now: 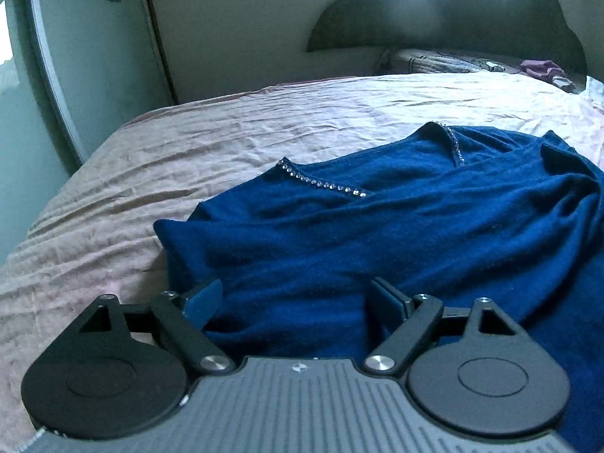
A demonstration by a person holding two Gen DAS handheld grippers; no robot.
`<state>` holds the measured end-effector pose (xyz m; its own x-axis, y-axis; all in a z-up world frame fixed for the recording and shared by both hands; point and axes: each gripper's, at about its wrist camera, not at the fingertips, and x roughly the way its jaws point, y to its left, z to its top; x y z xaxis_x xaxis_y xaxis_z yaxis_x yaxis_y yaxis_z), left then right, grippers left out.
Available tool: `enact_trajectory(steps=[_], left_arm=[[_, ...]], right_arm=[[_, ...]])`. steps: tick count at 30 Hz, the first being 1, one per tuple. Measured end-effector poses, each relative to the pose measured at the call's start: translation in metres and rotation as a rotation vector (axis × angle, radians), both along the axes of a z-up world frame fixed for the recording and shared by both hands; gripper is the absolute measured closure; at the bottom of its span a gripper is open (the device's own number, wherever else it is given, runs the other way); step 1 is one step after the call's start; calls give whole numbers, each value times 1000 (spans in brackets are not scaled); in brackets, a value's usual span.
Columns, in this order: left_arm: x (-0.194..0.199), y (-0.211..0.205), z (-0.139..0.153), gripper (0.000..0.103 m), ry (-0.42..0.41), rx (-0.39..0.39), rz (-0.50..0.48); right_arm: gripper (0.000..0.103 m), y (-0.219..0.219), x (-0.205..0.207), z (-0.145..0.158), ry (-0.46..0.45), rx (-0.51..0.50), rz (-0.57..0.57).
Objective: Fold small clothes
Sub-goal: 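Release the sweater and move both grippers to the other sleeve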
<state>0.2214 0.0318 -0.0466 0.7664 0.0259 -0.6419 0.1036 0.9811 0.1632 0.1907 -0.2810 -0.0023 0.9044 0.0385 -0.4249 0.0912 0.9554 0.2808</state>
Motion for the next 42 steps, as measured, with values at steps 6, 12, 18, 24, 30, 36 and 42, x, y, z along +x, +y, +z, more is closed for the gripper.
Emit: enact_trajectory(steps=[6,12,18,24,30,36,42], left_arm=[[-1,3,-2,10,-6,0,14],[-9,-2,13,14,-81,70,-8],[15,-7,18,14,-78,53,31],[18,-5,10,14,-85,101,64],[24,5,20,12,-151,60,145],[44,5,6,13,-134,206,221],[30,14,20,11,-134,57,115]], right_arm=[[3,46,33,-32,220,119,495],[2,-2,36,-8,33,73,142],[32,9,94,-12,201,-6,306],[96,22,103,-32,258,-132,313],[97,4,79,-6,46,-49,82],[71,1,87,-12,116,-102,3],[59,-25,61,-21,145,138,264]])
